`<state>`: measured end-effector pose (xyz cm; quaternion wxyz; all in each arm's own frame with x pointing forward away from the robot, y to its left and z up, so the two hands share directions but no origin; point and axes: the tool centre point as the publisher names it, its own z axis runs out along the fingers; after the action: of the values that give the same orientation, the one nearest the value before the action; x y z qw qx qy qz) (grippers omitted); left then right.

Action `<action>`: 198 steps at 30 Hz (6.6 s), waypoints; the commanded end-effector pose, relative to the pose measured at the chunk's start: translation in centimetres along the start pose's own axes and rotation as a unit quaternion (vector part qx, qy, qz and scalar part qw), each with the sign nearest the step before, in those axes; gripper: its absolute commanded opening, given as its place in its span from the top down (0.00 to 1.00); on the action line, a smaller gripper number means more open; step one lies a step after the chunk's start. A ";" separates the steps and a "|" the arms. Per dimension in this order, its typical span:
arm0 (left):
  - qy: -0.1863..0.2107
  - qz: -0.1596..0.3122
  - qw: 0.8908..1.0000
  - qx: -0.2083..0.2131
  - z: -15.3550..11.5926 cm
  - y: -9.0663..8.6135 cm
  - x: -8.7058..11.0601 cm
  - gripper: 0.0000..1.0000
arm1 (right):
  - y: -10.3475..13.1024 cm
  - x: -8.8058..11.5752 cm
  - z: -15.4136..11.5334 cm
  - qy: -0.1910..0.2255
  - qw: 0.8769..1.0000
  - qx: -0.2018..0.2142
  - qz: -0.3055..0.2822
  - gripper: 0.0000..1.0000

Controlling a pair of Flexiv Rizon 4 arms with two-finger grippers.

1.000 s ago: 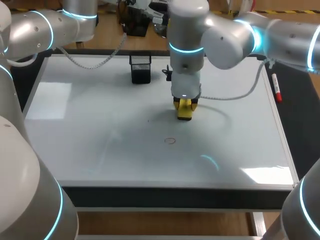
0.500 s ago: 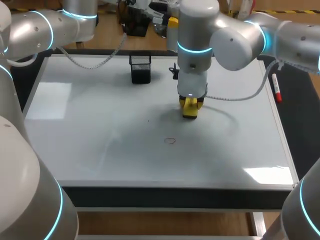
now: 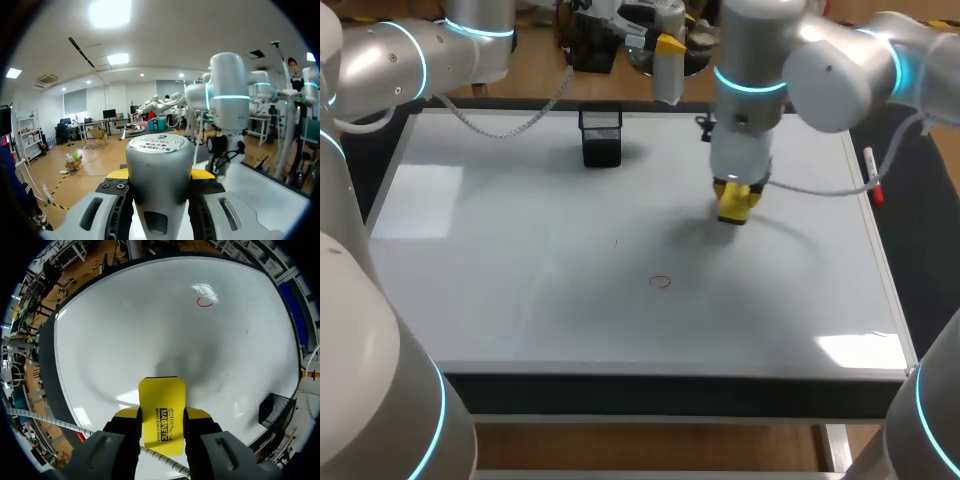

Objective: Pick up the inspection probe, press it on each red-marked spot on the whiteboard one by one, put down the probe, pick up the eraser, and wipe off all the red marks.

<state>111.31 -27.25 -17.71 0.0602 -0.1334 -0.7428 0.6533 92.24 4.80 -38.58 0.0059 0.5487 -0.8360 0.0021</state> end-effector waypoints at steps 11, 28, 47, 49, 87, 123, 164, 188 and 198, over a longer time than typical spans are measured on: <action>0.001 0.000 1.000 0.000 0.0 -0.1 -0.1 1.00 | -1.4 8.5 -0.8 -0.014 0.996 0.005 0.090 1.00; 0.001 0.000 1.000 0.000 0.0 -0.1 -0.1 1.00 | -2.1 11.5 -0.4 -0.019 0.990 0.004 0.140 1.00; 0.001 0.000 1.000 0.000 0.0 -0.1 -0.1 1.00 | -2.5 11.8 -0.5 -0.010 0.989 0.003 0.145 1.00; 0.001 0.000 1.000 0.000 0.0 -0.1 -0.1 1.00 | -2.5 11.8 -0.5 -0.010 0.989 0.003 0.145 1.00; 0.061 0.054 0.997 -0.001 -0.4 -2.9 14.0 1.00 | -2.5 11.8 -0.5 -0.010 0.989 0.003 0.145 1.00; 0.176 0.018 0.983 0.041 5.6 2.7 31.9 1.00 | -2.5 11.8 -0.5 -0.010 0.989 0.003 0.145 1.00; 0.204 -0.021 0.978 0.044 7.7 6.8 34.1 1.00 | -2.5 11.8 -0.5 -0.010 0.989 0.003 0.145 1.00; 0.213 -0.020 0.976 0.027 7.8 7.2 34.1 1.00 | -2.5 11.8 -0.5 -0.010 0.989 0.003 0.145 1.00; 0.218 -0.019 0.975 0.024 7.8 7.2 34.3 1.00 | -2.5 11.8 -0.5 -0.010 0.989 0.003 0.145 1.00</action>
<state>77.22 -24.36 -28.63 0.2354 -0.2568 -0.6983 0.6253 89.79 -6.92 -38.01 -0.0063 0.4208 -0.9071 -0.0009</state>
